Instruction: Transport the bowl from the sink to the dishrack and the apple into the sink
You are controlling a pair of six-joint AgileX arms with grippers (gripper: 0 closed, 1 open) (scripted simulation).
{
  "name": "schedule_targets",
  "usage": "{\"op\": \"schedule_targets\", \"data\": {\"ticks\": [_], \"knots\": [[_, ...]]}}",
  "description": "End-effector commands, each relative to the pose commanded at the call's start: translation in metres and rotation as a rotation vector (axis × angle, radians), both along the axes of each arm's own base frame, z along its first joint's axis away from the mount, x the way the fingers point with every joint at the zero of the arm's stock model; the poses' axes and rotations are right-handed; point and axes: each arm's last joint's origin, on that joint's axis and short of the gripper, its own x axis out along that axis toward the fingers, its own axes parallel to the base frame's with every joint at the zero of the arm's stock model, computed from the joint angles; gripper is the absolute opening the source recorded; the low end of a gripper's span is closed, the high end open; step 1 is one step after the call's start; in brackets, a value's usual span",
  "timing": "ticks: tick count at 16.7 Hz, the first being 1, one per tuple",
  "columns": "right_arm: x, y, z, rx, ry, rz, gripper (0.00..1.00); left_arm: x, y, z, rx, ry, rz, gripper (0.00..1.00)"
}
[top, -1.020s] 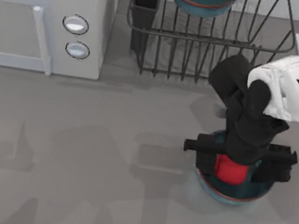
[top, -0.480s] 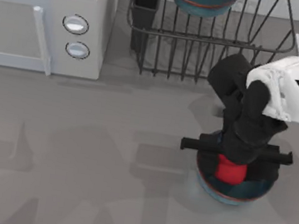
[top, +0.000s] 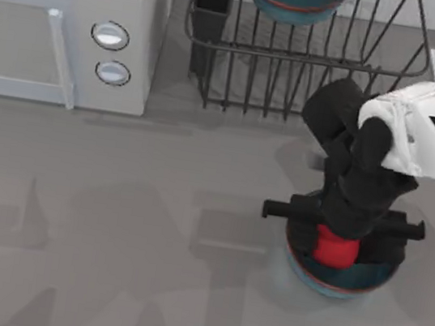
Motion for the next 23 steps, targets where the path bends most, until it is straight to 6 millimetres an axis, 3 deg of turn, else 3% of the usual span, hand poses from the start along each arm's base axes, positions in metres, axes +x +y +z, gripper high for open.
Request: {"op": "schedule_targets", "data": {"ticks": [2, 3, 7, 14, 20, 23], "knots": [[0.000, 0.000, 0.000, 0.000, 0.000, 0.000, 0.00, 0.000, 0.000, 0.000, 0.000, 0.000, 0.000, 1.00], [0.001, 0.001, 0.030, 0.046, -0.046, 0.004, 0.00, 0.000, 0.000, 0.000, 0.000, 0.000, 0.000, 1.00], [0.005, 0.004, 0.052, 0.035, -0.065, 0.009, 0.00, 0.000, 0.000, 0.000, 0.000, 0.000, 0.000, 1.00], [0.001, 0.001, 0.127, 0.044, -0.042, 0.004, 0.00, 0.000, 0.000, 0.000, 0.000, 0.000, 0.000, 1.00], [0.002, 0.000, 0.129, 0.049, -0.049, 0.001, 0.00, 0.000, 0.000, 0.000, 0.000, 0.000, 0.000, 1.00], [0.016, -0.015, 0.127, 0.091, -0.100, -0.025, 0.00, 0.000, 0.000, 0.000, 0.000, 0.000, 0.000, 1.00]]}}
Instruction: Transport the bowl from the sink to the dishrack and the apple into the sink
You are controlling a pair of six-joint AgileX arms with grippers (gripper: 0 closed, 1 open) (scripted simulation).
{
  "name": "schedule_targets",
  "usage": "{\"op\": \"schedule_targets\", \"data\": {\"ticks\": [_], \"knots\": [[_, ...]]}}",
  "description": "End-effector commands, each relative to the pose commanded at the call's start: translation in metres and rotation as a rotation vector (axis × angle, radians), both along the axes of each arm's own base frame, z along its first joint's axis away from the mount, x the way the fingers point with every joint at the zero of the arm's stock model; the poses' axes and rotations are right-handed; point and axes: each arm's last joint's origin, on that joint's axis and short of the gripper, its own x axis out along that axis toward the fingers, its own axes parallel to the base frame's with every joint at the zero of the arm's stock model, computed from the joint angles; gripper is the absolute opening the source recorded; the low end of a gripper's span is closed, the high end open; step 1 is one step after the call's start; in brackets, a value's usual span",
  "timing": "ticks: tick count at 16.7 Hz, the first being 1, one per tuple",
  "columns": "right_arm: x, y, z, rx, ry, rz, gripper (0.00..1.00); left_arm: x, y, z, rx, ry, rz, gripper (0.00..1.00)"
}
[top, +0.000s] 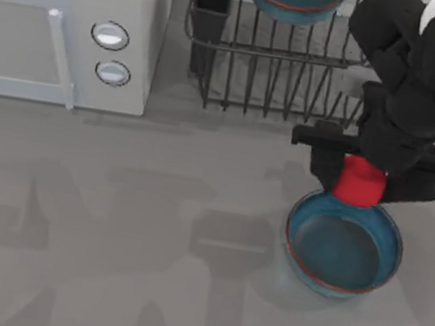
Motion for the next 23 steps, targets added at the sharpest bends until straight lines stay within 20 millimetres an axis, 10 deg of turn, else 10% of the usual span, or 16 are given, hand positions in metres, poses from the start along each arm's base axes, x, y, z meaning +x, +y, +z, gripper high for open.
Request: {"op": "schedule_targets", "data": {"ticks": [11, 18, 23], "knots": [[0.056, -0.116, -0.009, 0.265, -0.553, -0.095, 0.00, 0.000, 0.000, 0.000, 0.000, 0.000, 0.000, 1.00], [0.041, -0.195, -0.049, 0.277, -0.711, -0.159, 0.00, 0.000, 0.000, 0.000, 0.000, 0.000, 0.000, 1.00], [0.023, -0.255, -0.042, 0.195, -1.067, -0.149, 0.00, 0.000, 0.000, 0.000, 0.000, 0.000, 0.000, 1.00]]}}
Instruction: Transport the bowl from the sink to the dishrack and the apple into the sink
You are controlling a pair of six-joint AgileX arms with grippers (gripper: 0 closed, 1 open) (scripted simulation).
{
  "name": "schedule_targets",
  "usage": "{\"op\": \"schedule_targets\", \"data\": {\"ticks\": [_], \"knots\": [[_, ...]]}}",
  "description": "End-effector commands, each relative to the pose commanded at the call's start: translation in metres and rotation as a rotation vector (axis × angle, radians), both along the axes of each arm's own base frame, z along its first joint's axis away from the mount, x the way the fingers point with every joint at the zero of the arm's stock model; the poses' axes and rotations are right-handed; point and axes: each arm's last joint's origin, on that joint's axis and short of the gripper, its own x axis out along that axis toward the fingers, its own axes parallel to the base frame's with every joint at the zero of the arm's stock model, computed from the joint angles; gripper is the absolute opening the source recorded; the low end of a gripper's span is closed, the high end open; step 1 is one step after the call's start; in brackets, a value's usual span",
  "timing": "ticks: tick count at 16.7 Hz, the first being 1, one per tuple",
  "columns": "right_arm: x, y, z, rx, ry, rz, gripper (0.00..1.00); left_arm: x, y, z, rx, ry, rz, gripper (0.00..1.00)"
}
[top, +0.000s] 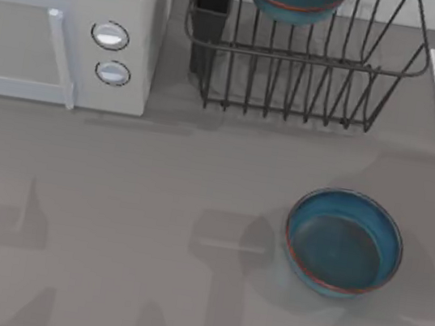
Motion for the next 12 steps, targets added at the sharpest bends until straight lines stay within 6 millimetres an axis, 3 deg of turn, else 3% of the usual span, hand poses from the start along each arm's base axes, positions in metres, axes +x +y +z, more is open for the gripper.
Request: {"op": "schedule_targets", "data": {"ticks": [3, 6, 9, 12], "knots": [[-0.028, -0.032, 0.009, -0.106, -0.186, -0.053, 0.00, 0.000, 0.000, 0.000, 0.000, 0.000, 0.000, 1.00], [-0.057, -0.051, 0.021, -0.222, -0.321, -0.093, 0.00, 0.000, 0.000, 0.000, 0.000, 0.000, 0.000, 1.00], [-0.071, -0.058, 0.029, -0.292, -0.385, -0.110, 0.00, 0.000, 0.000, 0.000, 0.000, 0.000, 0.000, 1.00], [-0.071, -0.058, 0.029, -0.292, -0.385, -0.110, 0.00, 0.000, 0.000, 0.000, 0.000, 0.000, 0.000, 1.00]]}}
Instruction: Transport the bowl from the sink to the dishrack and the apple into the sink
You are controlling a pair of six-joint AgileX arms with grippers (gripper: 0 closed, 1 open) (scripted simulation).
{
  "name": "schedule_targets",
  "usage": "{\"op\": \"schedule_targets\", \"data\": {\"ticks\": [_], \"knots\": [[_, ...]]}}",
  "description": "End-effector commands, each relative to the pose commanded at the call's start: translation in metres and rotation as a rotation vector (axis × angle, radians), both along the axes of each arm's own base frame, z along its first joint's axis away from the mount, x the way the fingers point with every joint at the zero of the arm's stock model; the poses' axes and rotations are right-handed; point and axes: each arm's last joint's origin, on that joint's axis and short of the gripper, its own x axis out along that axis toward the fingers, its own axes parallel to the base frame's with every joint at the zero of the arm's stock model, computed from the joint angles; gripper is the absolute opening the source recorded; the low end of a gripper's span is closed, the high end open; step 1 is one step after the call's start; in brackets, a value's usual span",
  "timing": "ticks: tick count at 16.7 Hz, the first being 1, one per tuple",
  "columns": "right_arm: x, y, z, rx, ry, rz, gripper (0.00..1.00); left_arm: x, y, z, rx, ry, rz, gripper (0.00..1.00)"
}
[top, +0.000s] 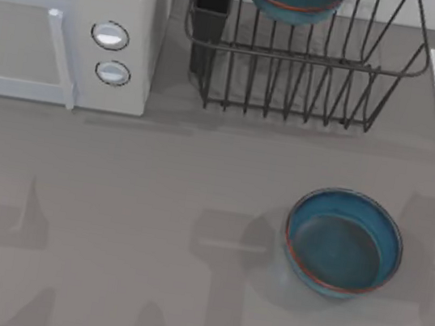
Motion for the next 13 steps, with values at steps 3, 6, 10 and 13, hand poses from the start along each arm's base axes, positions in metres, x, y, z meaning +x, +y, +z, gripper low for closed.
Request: {"op": "schedule_targets", "data": {"ticks": [3, 6, 10, 13], "knots": [[0.002, 0.000, 0.000, 0.003, 0.002, 0.002, 0.00, 0.000, 0.000, 0.000, 0.000, 0.000, 0.000, 1.00], [0.007, -0.004, -0.007, -0.014, -0.016, 0.002, 0.00, 0.000, 0.000, 0.000, 0.000, 0.000, 0.000, 1.00], [0.016, -0.009, -0.039, -0.035, -0.034, 0.006, 0.00, 0.000, 0.000, 0.000, 0.000, 0.000, 0.000, 1.00], [0.016, -0.010, -0.080, -0.020, -0.014, 0.007, 0.00, 0.000, 0.000, 0.000, 0.000, 0.000, 0.000, 1.00]]}}
